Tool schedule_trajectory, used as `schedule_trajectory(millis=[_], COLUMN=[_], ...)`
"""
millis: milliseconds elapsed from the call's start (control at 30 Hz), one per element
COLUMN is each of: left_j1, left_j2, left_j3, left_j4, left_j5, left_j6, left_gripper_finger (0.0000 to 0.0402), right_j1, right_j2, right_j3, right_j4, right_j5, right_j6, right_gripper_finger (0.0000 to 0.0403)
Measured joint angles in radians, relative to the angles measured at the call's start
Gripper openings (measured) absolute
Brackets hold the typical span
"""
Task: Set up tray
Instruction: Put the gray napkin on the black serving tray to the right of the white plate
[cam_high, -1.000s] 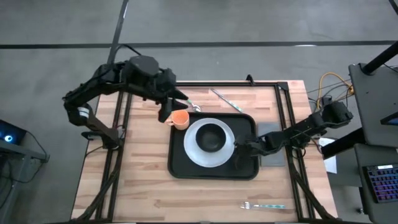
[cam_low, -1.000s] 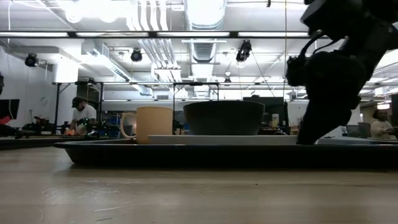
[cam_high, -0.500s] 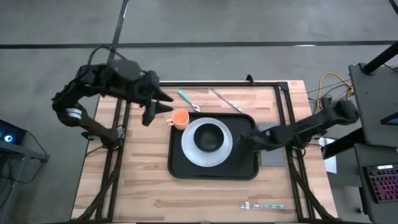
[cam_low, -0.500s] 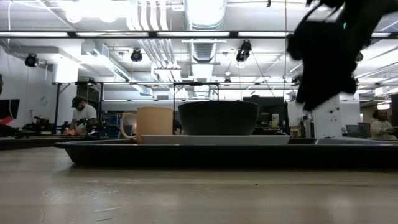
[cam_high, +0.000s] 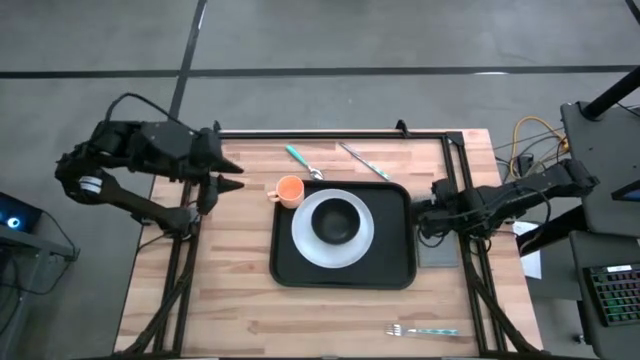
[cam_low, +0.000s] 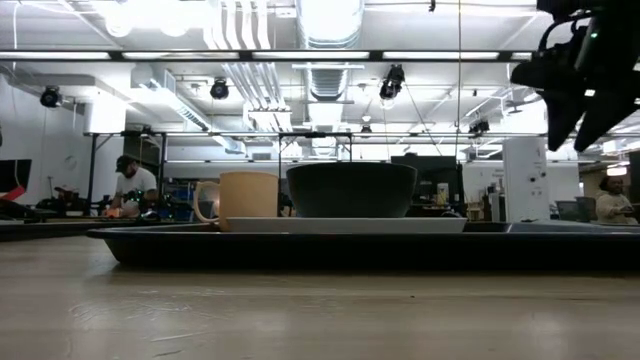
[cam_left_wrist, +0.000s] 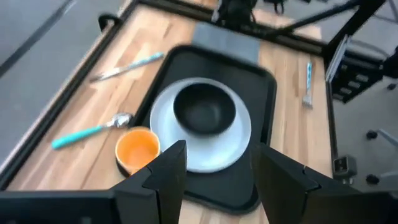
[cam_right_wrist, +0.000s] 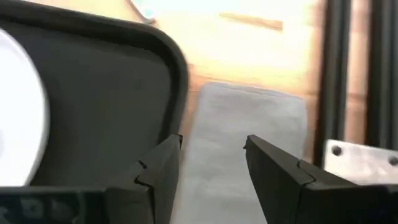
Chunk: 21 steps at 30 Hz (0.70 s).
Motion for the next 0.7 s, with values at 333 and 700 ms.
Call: schedule_trajectory(millis=[333,700], left_j1=[0.0,0.0], left_j2=[-0.121,-0.164], left_j3=[-0.218,-0.261], left_j4=[0.088,0.096], left_j5=[0.02,0.02], left_j6=[-0.004,-0.018], left_gripper_finger=[0.0159,0.0159], right_j1=[0.04,0.275], right_j2=[0.036,0.181], right_j3=[0.0,-0.017], right_j4=[0.248,0.201], right_j5=[-0.361,-0.414], right_j6=[-0.524,-0.685], right_gripper_finger=[0.0171,0.0171])
